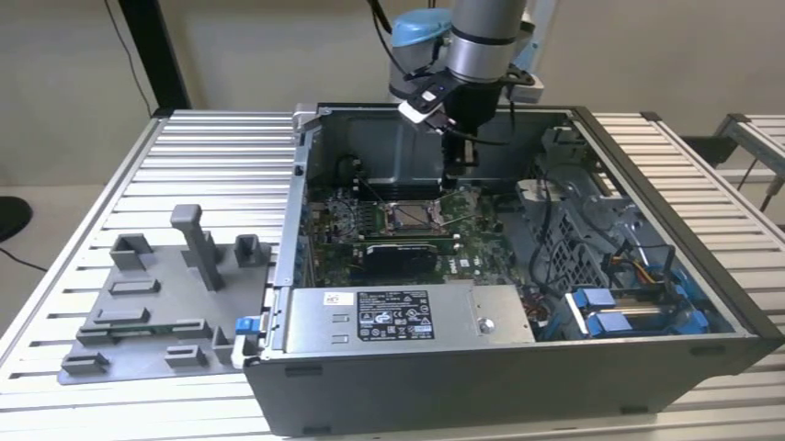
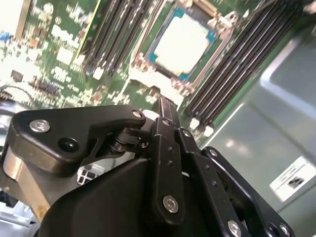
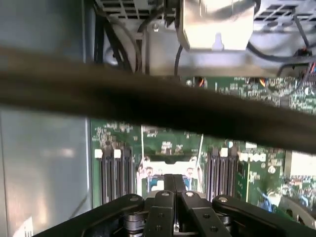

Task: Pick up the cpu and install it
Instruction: 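Close the cpu cover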

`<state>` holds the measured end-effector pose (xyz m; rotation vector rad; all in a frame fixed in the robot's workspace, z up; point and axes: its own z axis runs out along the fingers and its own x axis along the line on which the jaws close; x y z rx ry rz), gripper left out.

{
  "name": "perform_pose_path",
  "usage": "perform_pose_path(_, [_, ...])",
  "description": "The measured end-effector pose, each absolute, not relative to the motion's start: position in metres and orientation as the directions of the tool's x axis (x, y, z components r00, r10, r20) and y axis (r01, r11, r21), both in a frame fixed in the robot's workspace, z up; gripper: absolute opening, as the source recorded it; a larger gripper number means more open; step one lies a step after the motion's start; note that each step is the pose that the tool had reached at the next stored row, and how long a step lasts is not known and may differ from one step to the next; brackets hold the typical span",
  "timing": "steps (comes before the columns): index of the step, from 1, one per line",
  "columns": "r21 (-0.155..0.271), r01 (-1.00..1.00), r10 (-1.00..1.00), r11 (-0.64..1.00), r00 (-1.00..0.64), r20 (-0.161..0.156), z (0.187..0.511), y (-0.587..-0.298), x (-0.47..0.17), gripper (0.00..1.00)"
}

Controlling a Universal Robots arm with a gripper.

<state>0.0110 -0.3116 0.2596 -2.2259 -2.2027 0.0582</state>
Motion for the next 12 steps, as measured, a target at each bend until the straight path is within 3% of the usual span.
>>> perform_pose_path(12, [-0.063, 0.998, 1.0, -0.011, 0.009, -0.019, 0.259, -0.314, 0.058, 0.0])
